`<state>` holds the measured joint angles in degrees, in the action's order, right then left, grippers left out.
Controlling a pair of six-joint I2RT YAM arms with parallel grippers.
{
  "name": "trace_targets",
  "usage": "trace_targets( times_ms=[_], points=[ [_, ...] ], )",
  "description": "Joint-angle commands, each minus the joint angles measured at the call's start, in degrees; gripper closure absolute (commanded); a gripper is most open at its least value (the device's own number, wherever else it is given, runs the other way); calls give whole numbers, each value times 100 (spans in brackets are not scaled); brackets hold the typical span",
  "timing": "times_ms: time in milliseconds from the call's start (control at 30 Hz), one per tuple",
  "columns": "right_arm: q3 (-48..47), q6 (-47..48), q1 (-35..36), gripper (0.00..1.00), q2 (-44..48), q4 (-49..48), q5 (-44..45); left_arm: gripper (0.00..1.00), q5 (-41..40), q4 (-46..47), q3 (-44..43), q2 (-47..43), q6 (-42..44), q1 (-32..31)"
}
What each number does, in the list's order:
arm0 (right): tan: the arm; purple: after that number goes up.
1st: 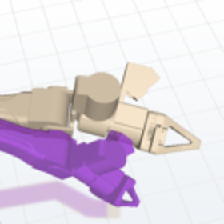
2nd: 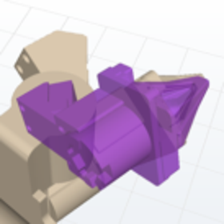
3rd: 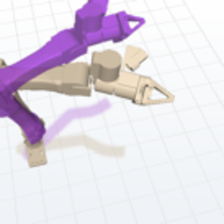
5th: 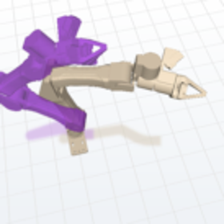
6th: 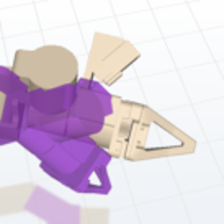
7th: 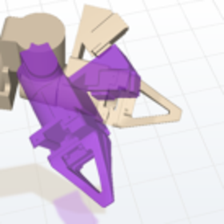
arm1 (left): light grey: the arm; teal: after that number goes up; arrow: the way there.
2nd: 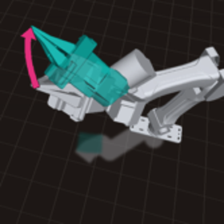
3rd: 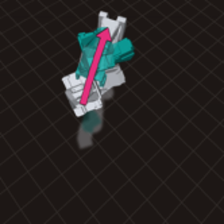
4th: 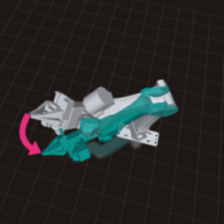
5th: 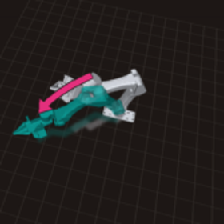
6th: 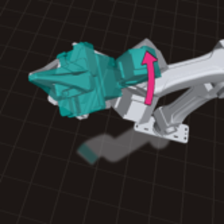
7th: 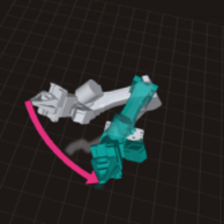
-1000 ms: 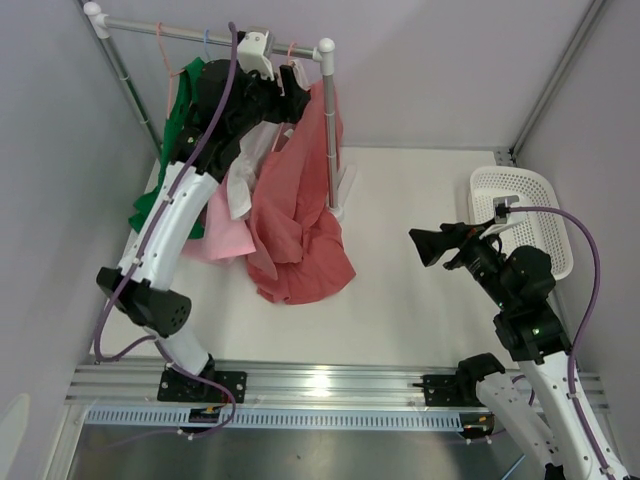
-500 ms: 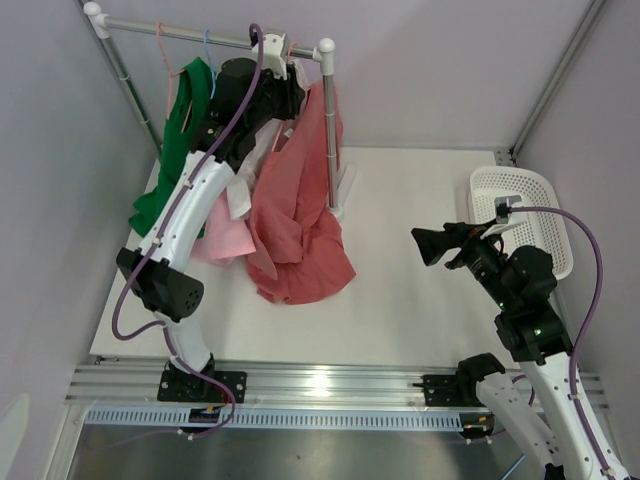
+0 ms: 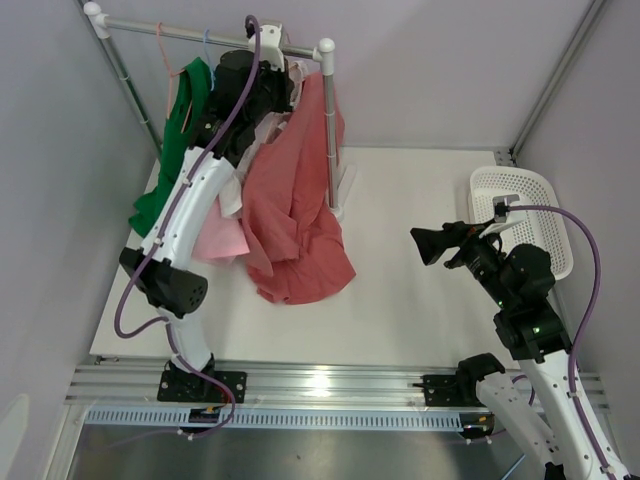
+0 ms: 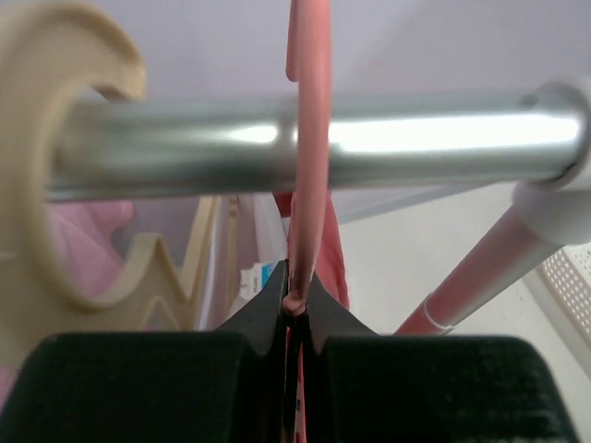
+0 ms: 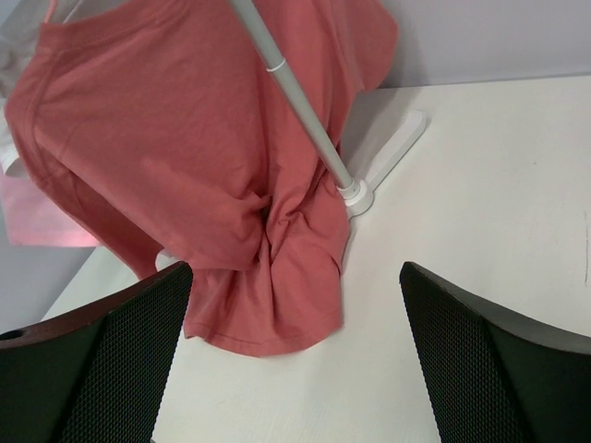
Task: Remove the t-shirt from the hanger
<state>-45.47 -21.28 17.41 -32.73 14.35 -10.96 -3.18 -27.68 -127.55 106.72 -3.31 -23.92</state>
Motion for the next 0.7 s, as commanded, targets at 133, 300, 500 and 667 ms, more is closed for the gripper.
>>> trace_targets(
  times_ms=[133, 300, 500, 667],
  points=[
    [-181, 1, -36, 0, 30, 24, -38, 99, -1217, 465, -430, -722, 295, -376],
    [-269, 44, -36, 1, -145, 77, -386, 99, -3754, 386, -149, -950, 314, -1254],
    [-919, 361, 174, 4, -848, 147, -2416, 99, -6754, 424, 986, -1372, -358, -2564],
    [-622, 572, 1270, 3, -796, -441, -2174, 99, -7099, -1089, 775, -1452, -1338, -3327]
  ],
)
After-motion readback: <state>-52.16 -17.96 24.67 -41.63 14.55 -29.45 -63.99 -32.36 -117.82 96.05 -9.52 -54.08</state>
